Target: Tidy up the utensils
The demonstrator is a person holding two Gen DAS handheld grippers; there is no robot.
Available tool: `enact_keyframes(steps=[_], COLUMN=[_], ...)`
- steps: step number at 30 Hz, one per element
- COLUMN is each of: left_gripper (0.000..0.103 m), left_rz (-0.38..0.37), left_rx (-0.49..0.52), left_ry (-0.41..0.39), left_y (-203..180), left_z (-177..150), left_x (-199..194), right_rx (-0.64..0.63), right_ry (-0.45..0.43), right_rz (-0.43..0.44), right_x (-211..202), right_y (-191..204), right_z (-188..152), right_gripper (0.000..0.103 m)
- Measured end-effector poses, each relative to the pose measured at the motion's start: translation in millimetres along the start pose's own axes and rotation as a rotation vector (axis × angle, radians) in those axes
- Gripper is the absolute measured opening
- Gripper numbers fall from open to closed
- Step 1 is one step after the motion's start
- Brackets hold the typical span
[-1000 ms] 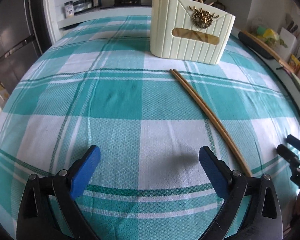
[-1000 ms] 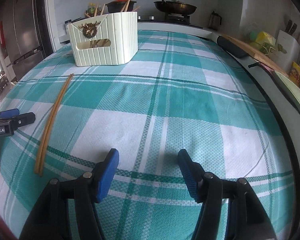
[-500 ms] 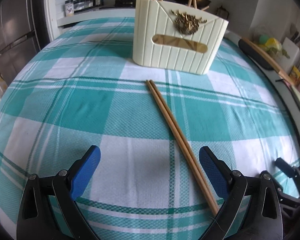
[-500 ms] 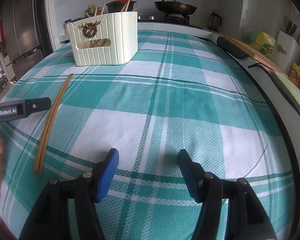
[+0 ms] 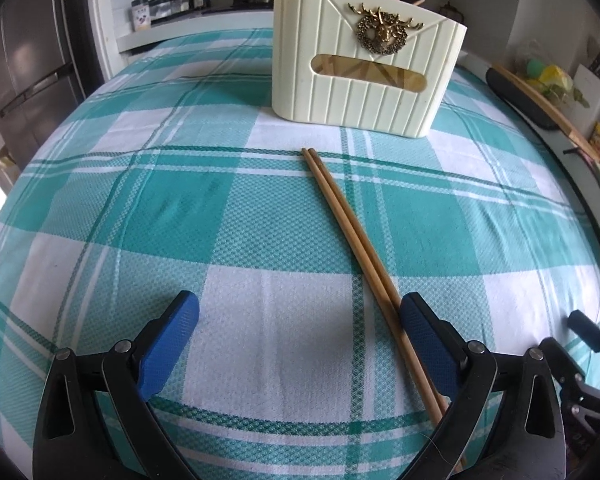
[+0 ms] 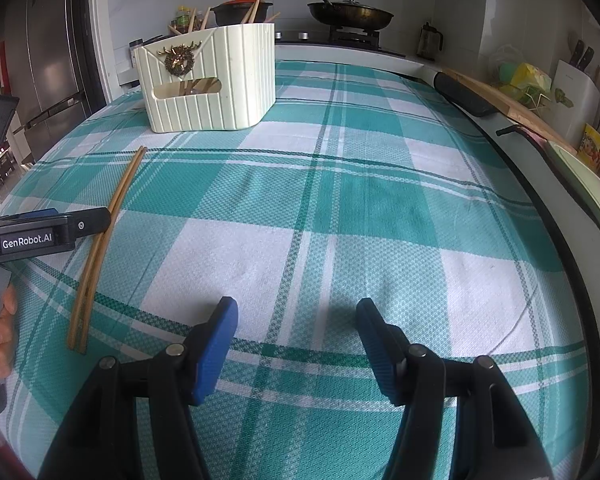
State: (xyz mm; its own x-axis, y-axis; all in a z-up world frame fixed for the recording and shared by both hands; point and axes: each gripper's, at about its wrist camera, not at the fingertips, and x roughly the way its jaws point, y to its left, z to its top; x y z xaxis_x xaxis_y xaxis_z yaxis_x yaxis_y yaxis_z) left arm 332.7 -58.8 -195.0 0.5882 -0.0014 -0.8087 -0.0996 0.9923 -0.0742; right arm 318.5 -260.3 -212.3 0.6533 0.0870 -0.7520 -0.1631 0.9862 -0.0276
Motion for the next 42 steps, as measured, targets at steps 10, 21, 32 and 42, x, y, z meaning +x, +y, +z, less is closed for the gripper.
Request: enact_keyframes(steps=[10,21,32,42], left_gripper=[0.098,0.005,0.005,0.005], left_rz=[-0.003,-0.071,-0.070,-0.072], left_rx=[0.010,0.088,0.107,0.071], left_ry=[0.010,0.000,0.016,0.018], left_y=[10,18,47,74], left_z=[-1,1,-8,-21], left_x=[-1,-8,-19,-31], right_rx=[-0.001,0.001,-0.271,-0.106], right_ry=[0.000,-0.006,0.079,0.056], right_rz=[0.000,0.091,0.257,0.063], right_x=[0,-8,17,1], right_y=[0,15,122,68], right_z=[0,6,34,11], right_gripper=[0.063,0.063,0.030,0.005])
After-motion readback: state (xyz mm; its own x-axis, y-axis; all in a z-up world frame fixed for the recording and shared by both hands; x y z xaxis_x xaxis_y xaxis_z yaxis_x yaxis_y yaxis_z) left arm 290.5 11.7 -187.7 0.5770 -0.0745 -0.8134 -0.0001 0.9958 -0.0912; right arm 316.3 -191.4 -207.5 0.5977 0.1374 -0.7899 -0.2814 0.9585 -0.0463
